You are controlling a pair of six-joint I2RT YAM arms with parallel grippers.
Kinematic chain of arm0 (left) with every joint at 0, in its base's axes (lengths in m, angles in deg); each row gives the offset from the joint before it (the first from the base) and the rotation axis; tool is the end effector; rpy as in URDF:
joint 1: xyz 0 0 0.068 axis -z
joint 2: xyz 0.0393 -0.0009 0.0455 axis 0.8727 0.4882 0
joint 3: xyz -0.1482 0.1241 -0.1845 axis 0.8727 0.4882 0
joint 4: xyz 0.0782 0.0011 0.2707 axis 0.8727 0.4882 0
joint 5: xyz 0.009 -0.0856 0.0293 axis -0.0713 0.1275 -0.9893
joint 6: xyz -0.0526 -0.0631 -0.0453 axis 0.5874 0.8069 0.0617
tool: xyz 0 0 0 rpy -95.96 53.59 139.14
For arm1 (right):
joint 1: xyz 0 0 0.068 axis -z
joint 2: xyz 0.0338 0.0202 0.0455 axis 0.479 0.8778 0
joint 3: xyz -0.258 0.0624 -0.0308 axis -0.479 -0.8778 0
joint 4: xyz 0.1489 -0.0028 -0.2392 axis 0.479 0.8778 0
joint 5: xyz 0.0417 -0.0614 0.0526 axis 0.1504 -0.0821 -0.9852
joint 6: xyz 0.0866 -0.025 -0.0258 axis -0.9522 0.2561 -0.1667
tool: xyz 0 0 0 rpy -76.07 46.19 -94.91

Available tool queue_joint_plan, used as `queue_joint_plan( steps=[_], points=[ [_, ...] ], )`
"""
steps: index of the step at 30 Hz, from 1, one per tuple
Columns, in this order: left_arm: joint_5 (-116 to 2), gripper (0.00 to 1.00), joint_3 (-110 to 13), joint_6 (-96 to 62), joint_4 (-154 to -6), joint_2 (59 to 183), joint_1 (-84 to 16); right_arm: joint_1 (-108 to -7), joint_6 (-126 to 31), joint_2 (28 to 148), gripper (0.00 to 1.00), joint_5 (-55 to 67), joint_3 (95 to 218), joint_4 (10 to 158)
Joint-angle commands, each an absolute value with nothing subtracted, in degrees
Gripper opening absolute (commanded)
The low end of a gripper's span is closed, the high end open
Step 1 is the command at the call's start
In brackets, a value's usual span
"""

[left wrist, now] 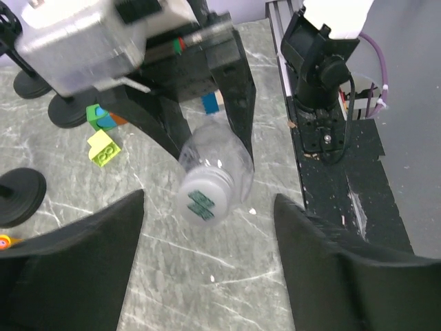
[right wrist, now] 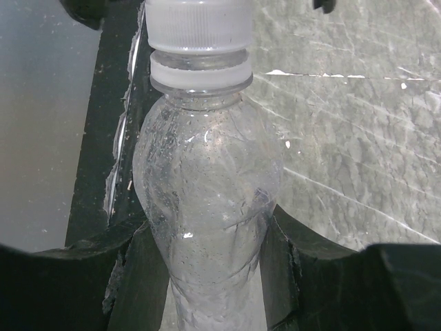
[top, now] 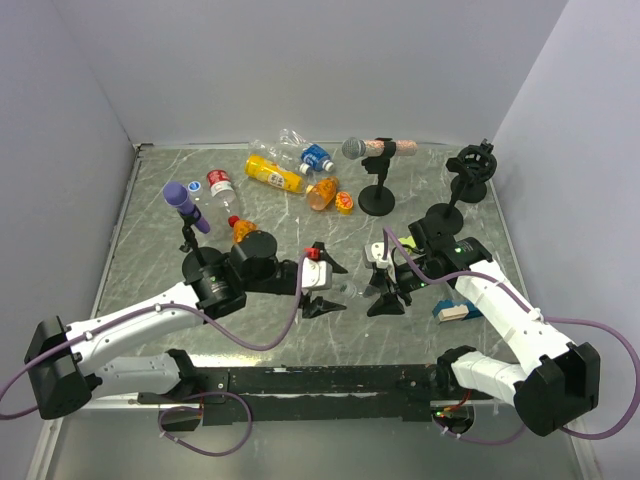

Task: Unscrew the bottle caps
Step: Unscrew the bottle cap from the plastic bottle.

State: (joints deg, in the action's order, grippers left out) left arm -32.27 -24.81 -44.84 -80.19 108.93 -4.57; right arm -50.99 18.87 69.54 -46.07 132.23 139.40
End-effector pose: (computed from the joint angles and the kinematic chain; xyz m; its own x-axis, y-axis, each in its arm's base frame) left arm 0.1393 -0.2905 0.3040 0.1630 0.1783 -0.9704 0.9866 -0.0225 0.1616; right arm 0.1764 0.1514 0.2429 0.0054 -0.4717 -0.8818 -0.9897 -0.1285 0.0627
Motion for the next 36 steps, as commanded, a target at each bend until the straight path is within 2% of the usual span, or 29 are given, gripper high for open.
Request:
queue_joint_plan(
  steps=[1,4,14,25,30,34,36],
  points=[
    [-30.32,0.69,-28.77,-46.13,-82.72,110.29,-4.62,-51.38,20.95,69.42,0.17,-48.60,132.58,139.47],
    [-30.32,0.57,-28.94,-45.60,-82.98,110.90,-4.62,-51.47,20.78,69.42,0.17,-48.42,132.58,139.38],
    [-30.94,0.60,-28.15,-45.60,-82.37,110.73,-4.62,-51.38,20.60,69.95,0.17,-48.77,132.93,139.47],
    [-30.06,0.55,-28.50,-46.30,-80.70,112.14,-4.62,-51.38,20.43,70.13,0.17,-48.68,132.93,139.47],
    [-29.62,0.43,-28.42,-45.86,-80.96,112.14,-4.62,-51.38,20.52,70.48,0.17,-48.86,133.20,139.64],
    [-28.92,0.21,-29.03,-45.34,-80.35,112.49,-4.62,-51.38,20.34,70.39,0.17,-48.68,133.11,139.55],
    [-28.22,0.05,-29.21,-43.94,-80.17,112.66,-4.62,-51.47,19.99,70.30,0.17,-48.51,133.02,139.29]
  ],
)
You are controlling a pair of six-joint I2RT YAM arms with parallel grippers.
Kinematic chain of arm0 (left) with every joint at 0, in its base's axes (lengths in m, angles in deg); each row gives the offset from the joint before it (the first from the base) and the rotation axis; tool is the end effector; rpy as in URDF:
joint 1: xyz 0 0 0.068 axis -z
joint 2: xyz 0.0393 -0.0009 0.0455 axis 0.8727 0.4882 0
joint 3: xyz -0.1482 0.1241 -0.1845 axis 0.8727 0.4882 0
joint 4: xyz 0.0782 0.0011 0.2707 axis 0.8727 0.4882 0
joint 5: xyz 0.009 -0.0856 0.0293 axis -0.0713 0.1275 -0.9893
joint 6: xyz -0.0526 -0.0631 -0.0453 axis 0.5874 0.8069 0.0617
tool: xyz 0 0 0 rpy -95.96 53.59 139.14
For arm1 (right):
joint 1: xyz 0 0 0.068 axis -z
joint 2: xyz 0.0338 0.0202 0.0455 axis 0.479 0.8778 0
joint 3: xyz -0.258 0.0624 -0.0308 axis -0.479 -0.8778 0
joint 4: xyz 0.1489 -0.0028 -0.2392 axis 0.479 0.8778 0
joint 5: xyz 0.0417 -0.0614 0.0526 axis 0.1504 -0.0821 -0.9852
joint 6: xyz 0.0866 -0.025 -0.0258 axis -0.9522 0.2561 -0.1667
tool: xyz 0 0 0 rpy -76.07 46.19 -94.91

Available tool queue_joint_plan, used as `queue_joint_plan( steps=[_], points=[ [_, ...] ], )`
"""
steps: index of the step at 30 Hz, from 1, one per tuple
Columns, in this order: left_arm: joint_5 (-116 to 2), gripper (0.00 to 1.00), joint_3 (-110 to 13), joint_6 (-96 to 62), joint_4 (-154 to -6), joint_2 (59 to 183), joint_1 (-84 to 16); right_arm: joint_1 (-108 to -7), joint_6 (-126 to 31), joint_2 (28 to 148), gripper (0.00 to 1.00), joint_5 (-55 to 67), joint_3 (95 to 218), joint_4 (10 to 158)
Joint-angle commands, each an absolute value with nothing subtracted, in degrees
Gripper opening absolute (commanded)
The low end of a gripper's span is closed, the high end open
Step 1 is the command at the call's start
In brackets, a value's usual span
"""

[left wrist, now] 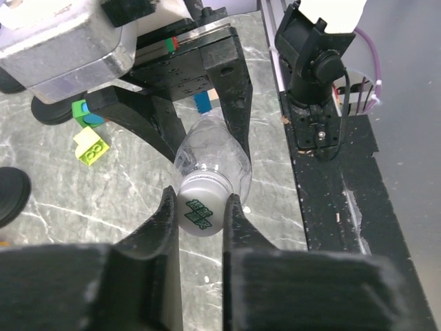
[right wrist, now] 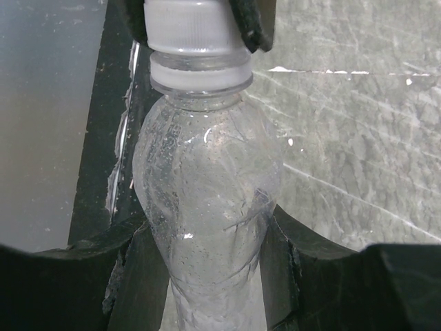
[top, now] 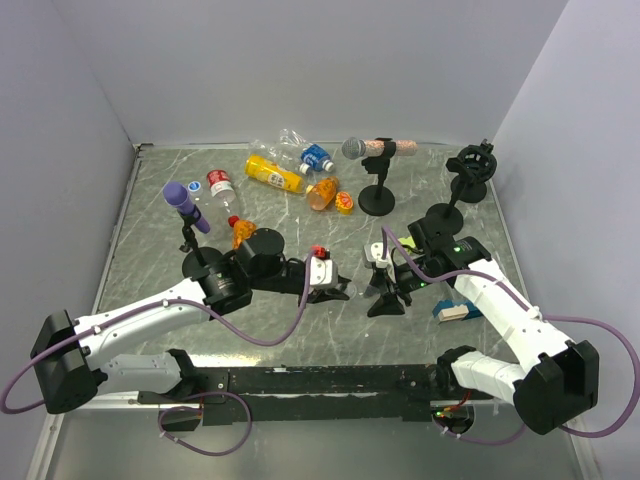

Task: Unscrew the bottle caps
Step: Unscrew the bottle cap from the plastic bottle.

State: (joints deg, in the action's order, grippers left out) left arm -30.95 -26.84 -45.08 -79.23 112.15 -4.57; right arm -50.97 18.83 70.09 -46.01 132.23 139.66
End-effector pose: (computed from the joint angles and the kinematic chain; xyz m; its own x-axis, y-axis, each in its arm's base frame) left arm 0.1438 -0.3002 0.2994 0.1469 0.2020 -0.9683 0.9890 -0.0497 0.1396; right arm 0.1771 0.1516 0.2407 -0.0068 -0.4773 -0.8787 -0.9889 -0.1270 0.0767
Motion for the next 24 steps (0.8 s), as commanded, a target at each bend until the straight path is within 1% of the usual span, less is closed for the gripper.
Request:
queue_joint_plan(
  steps=[1,4,5,6,8,13,16,19,24],
  points=[
    [-28.48,0.01,-29.29,-42.54,-80.26,112.49,-4.62,-51.38,19.64,70.30,0.17,-48.42,133.02,139.03],
    [-29.44,0.01,-28.42,-34.38,-81.65,111.96,-4.62,-51.29,17.53,70.04,0.17,-46.84,132.93,137.45],
    [-32.23,0.01,-27.98,-26.26,-82.97,111.52,-4.62,-51.29,16.66,70.04,0.17,-46.05,132.84,136.84],
    [-34.17,0.01,-27.72,-23.13,-83.50,111.35,-4.62,-51.21,16.04,69.95,0.17,-45.61,132.76,136.22],
    [-40.13,0.01,-28.24,-9.02,-82.29,111.52,-4.62,-51.29,14.81,70.04,0.17,-44.65,132.76,135.25],
    [-47.97,0.01,-33.77,14.99,-69.72,114.42,-4.62,-51.20,13.40,70.57,0.17,-43.59,133.11,134.28],
    [-55.00,0.01,-36.67,29.07,-63.24,115.91,-4.62,-51.12,13.13,71.27,0.17,-43.41,133.46,134.10],
    [-54.24,0.01,-38.87,35.33,-61.45,118.10,-4.61,-51.20,12.87,71.88,0.17,-43.24,134.07,134.54],
    [-52.55,0.01,-42.56,38.25,-61.28,121.80,-4.62,-51.12,11.99,70.83,0.16,-42.36,133.20,133.67]
  ],
)
